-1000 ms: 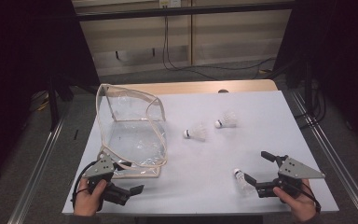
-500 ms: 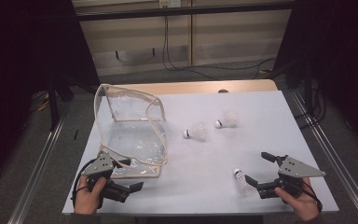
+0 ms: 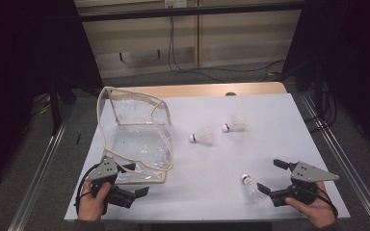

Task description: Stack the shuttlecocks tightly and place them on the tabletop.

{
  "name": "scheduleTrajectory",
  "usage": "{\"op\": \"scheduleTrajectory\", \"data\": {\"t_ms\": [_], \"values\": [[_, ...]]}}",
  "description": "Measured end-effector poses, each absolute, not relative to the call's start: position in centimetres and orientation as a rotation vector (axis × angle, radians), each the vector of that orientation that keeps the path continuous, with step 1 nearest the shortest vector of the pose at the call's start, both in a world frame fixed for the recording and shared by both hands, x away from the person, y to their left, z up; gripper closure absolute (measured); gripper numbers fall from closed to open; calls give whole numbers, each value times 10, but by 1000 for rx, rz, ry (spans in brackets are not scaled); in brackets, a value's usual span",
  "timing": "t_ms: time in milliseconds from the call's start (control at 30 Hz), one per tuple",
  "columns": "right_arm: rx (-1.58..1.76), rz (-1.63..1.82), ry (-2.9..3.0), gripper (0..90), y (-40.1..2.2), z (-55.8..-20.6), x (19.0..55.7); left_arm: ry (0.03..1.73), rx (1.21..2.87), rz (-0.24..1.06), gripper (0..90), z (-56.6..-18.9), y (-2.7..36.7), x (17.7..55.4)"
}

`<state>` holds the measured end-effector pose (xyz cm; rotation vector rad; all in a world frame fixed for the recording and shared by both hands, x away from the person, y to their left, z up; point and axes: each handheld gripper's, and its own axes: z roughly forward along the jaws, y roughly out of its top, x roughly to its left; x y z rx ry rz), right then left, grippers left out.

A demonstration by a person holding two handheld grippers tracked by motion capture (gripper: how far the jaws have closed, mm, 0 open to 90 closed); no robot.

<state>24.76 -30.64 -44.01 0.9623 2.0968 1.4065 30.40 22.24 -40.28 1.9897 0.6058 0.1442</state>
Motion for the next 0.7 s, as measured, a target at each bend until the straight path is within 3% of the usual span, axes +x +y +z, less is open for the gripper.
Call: {"op": "scheduleTrajectory", "data": {"t_ms": [367,633,700], "values": [[980,1411,2135,22,-310,-441,246,608,2004,152,37,-402,221,304],[932,1376,2215,97,-309,-442,245,607,2005,151,35,-402,219,304],[921,1375,2225,151,-308,-442,245,606,2005,147,35,-402,219,304]]}}
